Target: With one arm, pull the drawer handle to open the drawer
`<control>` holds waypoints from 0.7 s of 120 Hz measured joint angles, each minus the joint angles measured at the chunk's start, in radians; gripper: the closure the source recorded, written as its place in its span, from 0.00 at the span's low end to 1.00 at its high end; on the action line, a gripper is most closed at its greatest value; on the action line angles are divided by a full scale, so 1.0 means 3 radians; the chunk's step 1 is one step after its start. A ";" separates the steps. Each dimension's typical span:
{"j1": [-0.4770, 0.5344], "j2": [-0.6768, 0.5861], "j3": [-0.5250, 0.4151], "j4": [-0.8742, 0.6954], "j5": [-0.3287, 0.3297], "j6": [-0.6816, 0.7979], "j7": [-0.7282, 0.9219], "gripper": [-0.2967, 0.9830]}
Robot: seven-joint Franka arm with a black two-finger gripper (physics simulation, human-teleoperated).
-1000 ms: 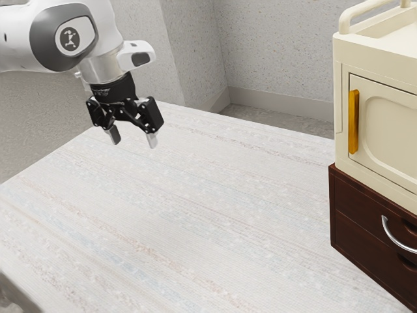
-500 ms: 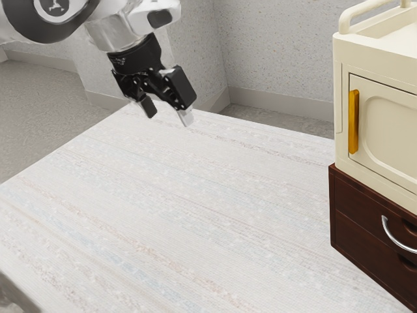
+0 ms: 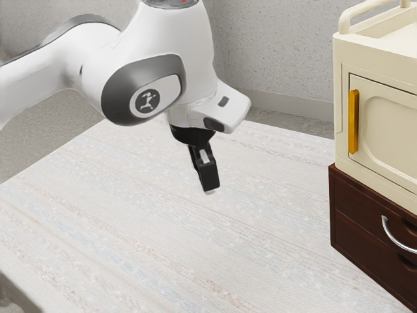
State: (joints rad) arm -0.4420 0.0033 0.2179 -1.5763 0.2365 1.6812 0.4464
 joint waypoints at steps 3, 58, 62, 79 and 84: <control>-0.0018 0.0006 0.0005 -0.0004 0.0006 0.0060 0.0062 0.23; -0.0327 0.0255 -0.0012 -0.0189 0.0005 0.0665 0.1086 0.23; -0.0377 0.0270 -0.0012 -0.0189 0.0007 0.0704 0.1153 0.23; -0.0656 0.0220 -0.0002 -0.0236 0.0032 0.0825 0.1399 0.23; -0.0748 0.0169 0.0003 -0.0300 0.0039 0.0847 0.1461 0.23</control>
State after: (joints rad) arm -0.6664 0.0539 0.2188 -1.6662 0.2482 1.9353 0.8849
